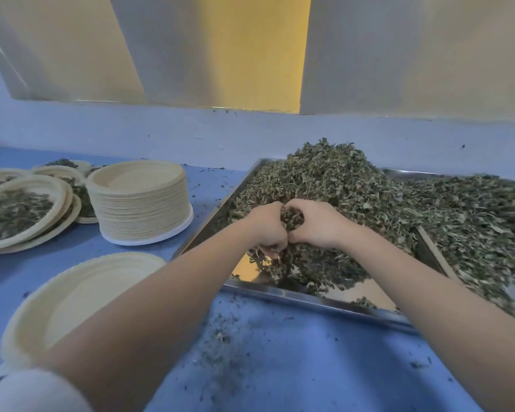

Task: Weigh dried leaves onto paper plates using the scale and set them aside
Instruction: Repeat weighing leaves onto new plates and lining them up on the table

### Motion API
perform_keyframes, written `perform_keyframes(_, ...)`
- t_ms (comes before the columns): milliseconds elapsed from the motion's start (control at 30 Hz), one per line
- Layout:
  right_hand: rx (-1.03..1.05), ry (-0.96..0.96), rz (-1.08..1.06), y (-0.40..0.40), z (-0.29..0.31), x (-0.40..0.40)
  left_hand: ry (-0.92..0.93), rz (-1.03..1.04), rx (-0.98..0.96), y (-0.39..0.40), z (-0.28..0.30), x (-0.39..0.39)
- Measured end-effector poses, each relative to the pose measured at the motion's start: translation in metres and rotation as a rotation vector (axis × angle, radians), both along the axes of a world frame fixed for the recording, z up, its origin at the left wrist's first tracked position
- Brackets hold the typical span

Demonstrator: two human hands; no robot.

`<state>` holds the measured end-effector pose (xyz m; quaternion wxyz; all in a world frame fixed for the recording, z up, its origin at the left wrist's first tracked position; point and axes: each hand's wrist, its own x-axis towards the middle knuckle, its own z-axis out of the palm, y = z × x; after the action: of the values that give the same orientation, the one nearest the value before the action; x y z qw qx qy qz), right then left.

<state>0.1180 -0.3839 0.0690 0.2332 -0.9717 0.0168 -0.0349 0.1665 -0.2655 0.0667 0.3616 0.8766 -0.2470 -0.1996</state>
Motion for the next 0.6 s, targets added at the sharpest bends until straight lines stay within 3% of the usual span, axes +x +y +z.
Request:
perform_keyframes(333,-0.027,-0.190,0.051,0.028,0.060,-0.015,-0.122,-0.035,-0.063,0.031,0.062,-0.008)
perform_keyframes(600,0.047,-0.235,0.225,0.131,0.078,-0.018,-0.215,0.113,-0.010,0.145,0.085,-0.023)
